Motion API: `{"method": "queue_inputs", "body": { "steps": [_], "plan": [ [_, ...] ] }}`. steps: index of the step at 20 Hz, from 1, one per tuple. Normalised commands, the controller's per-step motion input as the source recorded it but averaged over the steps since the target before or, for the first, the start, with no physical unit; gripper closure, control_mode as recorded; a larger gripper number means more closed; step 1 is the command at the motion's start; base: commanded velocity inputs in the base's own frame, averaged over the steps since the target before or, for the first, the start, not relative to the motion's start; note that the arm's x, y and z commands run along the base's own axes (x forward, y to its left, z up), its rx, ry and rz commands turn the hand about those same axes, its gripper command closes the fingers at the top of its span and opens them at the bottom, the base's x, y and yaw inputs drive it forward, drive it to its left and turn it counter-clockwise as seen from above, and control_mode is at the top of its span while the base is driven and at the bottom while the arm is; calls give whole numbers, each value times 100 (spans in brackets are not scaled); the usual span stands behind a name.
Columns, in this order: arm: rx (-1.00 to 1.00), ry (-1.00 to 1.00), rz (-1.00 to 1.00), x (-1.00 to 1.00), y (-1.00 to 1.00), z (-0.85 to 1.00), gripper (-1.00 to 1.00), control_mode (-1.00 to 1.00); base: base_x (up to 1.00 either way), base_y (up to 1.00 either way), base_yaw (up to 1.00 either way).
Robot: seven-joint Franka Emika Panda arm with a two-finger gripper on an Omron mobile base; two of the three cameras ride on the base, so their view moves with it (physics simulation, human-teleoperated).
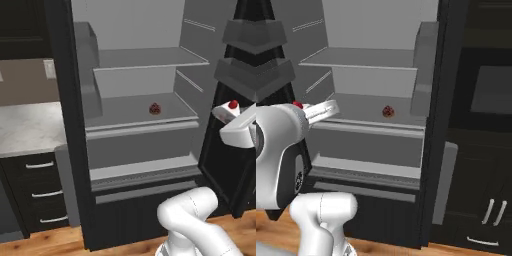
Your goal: Take the cakes from the fridge and place them on the empty tray on the dining counter.
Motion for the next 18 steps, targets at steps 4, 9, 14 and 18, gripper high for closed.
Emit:
{"method": "queue_inputs", "body": {
  "steps": [4,9,14,18],
  "plan": [
    [0,0,0,0,0,0,100,100,-85,-19,-4],
    [0,0,0,0,0,0,100,100,-52,1,-12],
    [0,0,0,0,0,0,100,100,-38,1,-16],
    [0,0,0,0,0,0,100,100,-52,0,-14]
  ]
}}
